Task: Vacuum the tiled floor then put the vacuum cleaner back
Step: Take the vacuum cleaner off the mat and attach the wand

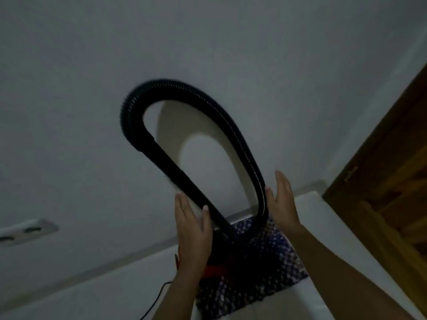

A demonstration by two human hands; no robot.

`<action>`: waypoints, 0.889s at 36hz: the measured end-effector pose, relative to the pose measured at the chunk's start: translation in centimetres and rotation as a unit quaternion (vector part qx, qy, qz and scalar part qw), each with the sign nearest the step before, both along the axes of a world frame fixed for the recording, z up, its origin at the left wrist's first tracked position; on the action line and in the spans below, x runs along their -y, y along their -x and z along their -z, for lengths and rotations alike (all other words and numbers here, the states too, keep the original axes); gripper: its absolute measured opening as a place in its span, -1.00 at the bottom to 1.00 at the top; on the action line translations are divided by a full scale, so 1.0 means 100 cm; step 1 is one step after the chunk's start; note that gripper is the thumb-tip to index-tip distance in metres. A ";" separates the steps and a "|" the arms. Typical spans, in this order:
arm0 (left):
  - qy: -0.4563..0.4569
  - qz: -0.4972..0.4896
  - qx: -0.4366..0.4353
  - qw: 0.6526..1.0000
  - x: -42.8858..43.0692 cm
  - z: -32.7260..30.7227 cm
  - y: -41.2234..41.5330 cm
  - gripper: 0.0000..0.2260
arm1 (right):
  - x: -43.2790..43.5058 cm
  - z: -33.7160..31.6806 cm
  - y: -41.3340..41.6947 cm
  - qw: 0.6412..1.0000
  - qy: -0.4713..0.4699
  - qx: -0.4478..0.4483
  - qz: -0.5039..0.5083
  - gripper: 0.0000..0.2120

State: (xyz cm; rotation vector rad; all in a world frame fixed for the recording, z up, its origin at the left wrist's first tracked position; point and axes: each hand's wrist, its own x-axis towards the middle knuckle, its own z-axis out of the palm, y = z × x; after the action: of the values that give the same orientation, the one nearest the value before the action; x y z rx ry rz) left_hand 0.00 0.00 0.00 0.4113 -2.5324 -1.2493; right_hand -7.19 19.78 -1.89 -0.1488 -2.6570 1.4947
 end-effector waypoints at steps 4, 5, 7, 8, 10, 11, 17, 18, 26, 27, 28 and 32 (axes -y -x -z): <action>-0.056 -0.007 -0.097 0.994 -0.008 0.042 0.027 -0.41 | 0.003 0.054 0.036 0.999 -0.001 -0.043 0.021 -0.49; -0.070 -0.005 -0.133 0.989 -0.009 0.053 0.033 -0.42 | 0.005 0.069 0.044 0.998 -0.001 -0.056 0.020 -0.49; -0.084 -0.001 -0.197 0.977 -0.011 0.070 0.041 -0.42 | 0.009 0.094 0.056 0.996 0.005 -0.085 0.014 -0.50; -0.086 0.006 -0.225 0.971 -0.011 0.077 0.047 -0.42 | 0.011 0.104 0.061 0.995 0.013 -0.102 0.008 -0.51; -0.085 0.018 -0.268 0.959 -0.011 0.090 0.058 -0.43 | 0.015 0.122 0.067 0.991 0.029 -0.132 -0.001 -0.51; -0.083 0.023 -0.286 0.954 -0.011 0.096 0.061 -0.44 | 0.018 0.130 0.069 0.988 0.038 -0.148 -0.006 -0.51; -0.074 0.043 -0.361 0.929 -0.004 0.112 0.075 -0.45 | 0.022 0.152 0.078 0.964 0.062 -0.257 -0.003 -0.55; -0.079 0.052 -0.367 0.925 -0.003 0.112 0.074 -0.45 | 0.023 0.154 0.078 0.960 0.063 -0.273 -0.012 -0.56; -0.104 0.101 -0.354 0.924 0.013 0.105 0.064 -0.33 | 0.049 0.164 0.048 0.943 0.044 -0.319 -0.088 -0.50; -0.103 0.106 -0.350 0.925 0.015 0.102 0.062 -0.32 | 0.055 0.164 0.043 0.942 0.034 -0.319 -0.095 -0.48; -0.100 0.111 -0.344 0.927 0.017 0.100 0.059 -0.31 | 0.062 0.165 0.038 0.943 0.022 -0.318 -0.101 -0.48; -0.069 0.141 -0.320 0.934 0.023 0.094 0.054 -0.25 | 0.092 0.169 0.019 0.942 -0.030 -0.310 -0.124 -0.38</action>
State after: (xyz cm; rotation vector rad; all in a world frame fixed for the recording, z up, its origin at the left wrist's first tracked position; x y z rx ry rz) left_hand -5.41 -2.32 -9.38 -0.3098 -1.9870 -1.3810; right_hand -9.08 10.58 -18.80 0.5853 -2.2472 1.2393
